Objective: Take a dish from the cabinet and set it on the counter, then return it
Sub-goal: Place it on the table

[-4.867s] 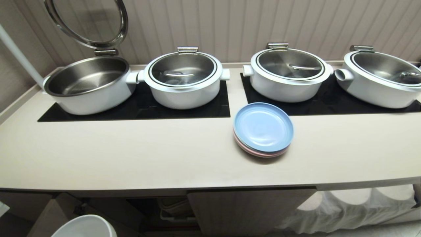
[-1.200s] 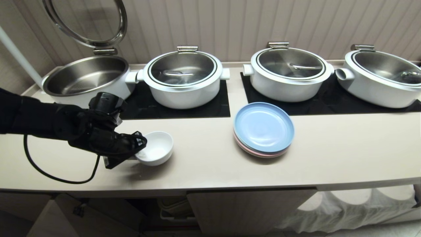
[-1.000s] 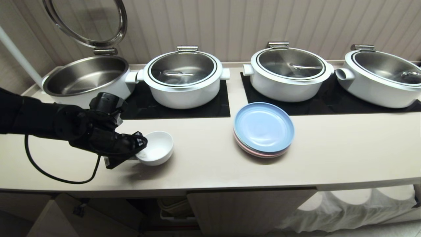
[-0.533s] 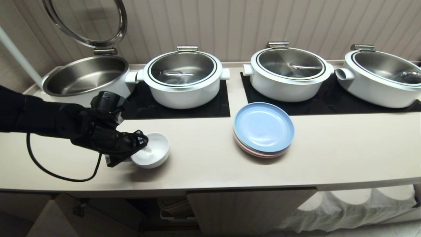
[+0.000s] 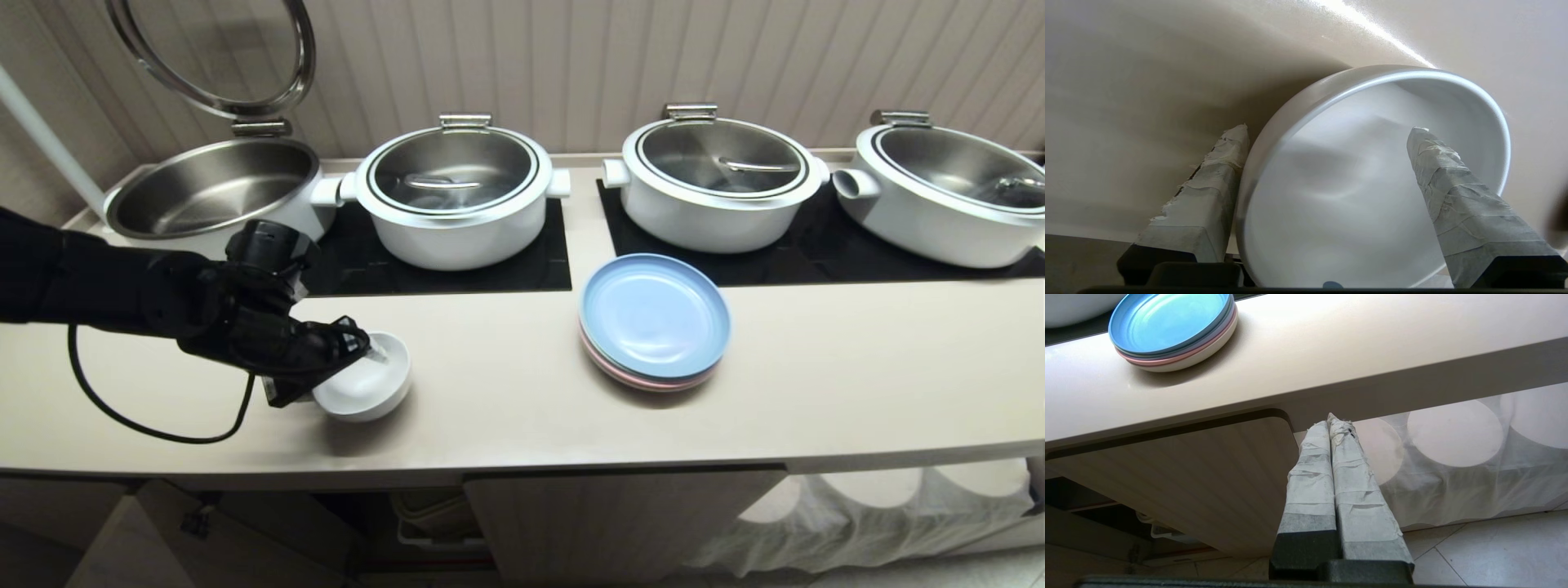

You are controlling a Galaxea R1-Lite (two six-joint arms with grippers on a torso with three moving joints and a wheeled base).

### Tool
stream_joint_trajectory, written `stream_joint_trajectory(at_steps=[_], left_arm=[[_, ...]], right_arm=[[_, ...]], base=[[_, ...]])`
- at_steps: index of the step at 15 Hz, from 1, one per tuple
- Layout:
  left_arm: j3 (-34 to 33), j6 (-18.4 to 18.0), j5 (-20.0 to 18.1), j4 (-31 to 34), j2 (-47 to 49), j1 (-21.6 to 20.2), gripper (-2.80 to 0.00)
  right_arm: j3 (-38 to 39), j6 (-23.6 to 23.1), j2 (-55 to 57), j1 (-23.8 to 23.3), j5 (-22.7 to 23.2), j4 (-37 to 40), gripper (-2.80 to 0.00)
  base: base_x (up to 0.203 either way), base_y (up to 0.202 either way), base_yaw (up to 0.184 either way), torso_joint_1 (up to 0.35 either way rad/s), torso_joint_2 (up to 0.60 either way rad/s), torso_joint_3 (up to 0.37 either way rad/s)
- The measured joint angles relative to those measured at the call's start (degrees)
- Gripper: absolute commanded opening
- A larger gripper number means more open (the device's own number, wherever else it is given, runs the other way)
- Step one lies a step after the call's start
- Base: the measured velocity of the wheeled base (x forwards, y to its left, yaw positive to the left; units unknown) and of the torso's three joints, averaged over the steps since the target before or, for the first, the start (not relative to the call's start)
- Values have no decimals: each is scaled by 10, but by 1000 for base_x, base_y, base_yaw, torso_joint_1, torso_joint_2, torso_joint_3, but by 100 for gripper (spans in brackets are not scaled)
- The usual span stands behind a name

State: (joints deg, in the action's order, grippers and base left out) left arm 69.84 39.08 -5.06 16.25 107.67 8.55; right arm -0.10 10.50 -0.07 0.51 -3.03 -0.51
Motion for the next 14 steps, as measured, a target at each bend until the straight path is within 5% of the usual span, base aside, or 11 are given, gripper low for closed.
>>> stream_joint_trajectory(at_steps=[14], left_arm=[[6, 1, 33, -74, 6, 6, 0]], right_arm=[[0, 0, 0, 0, 0, 0, -280]], base=[[0, 0, 0, 0, 0, 0]])
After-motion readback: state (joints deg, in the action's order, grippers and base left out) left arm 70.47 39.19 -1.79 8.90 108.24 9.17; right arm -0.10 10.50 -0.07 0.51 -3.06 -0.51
